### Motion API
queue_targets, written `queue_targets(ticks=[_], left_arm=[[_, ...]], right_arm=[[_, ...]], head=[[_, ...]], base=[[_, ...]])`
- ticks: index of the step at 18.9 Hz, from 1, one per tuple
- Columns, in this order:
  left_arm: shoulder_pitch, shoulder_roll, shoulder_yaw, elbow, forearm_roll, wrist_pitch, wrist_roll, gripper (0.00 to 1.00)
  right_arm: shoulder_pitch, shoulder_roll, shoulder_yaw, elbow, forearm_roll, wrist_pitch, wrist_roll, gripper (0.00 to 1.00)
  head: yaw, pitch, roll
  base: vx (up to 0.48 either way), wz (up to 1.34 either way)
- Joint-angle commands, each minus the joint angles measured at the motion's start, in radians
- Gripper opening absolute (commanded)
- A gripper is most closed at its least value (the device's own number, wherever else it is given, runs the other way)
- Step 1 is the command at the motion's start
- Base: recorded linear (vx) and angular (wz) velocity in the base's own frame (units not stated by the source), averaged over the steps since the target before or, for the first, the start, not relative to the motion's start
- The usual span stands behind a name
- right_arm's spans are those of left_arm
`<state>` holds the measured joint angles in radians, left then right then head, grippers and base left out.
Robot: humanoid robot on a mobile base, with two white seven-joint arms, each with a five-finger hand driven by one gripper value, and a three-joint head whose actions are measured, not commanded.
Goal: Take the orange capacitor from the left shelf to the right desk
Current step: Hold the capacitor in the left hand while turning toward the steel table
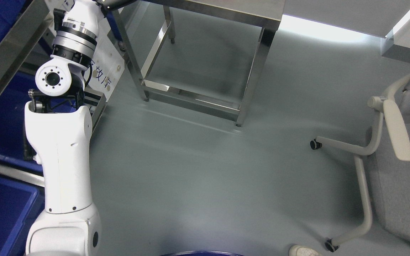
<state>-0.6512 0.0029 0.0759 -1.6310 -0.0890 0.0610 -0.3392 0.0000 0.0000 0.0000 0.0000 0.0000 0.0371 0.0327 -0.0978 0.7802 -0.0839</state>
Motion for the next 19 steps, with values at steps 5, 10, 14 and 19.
queue_targets(ticks=[5, 10, 14, 19], left_arm=[[-0.093, 0.015, -0.074, 0.000, -0.002, 0.016, 0.012, 0.02], [-0.084, 0.015, -0.100, 0.022, -0.002, 0.045, 0.014, 0.02], [-0.013, 0.015, -0.163, 0.037, -0.003, 0.049, 0.022, 0.03], [0.103, 0.015, -0.228, 0.118, -0.005, -0.010, 0.110, 0.03]], right_arm=[[0.014, -0.017, -0.011, -0.034, 0.000, 0.000, -0.001, 1.00], [0.014, -0.017, -0.011, -0.034, 0.000, 0.000, -0.001, 1.00], [0.014, -0.017, -0.011, -0.034, 0.000, 0.000, -0.001, 1.00], [0.014, -0.017, -0.011, -0.034, 0.000, 0.000, -0.001, 1.00]], head=[[0.0000, 0.000, 0.000], [0.0000, 0.000, 0.000], [0.0000, 0.000, 0.000], [0.0000, 0.000, 0.000]], base=[[0.430, -0.18], [0.460, -0.06], [0.380, -0.04], [0.296, 0.01]])
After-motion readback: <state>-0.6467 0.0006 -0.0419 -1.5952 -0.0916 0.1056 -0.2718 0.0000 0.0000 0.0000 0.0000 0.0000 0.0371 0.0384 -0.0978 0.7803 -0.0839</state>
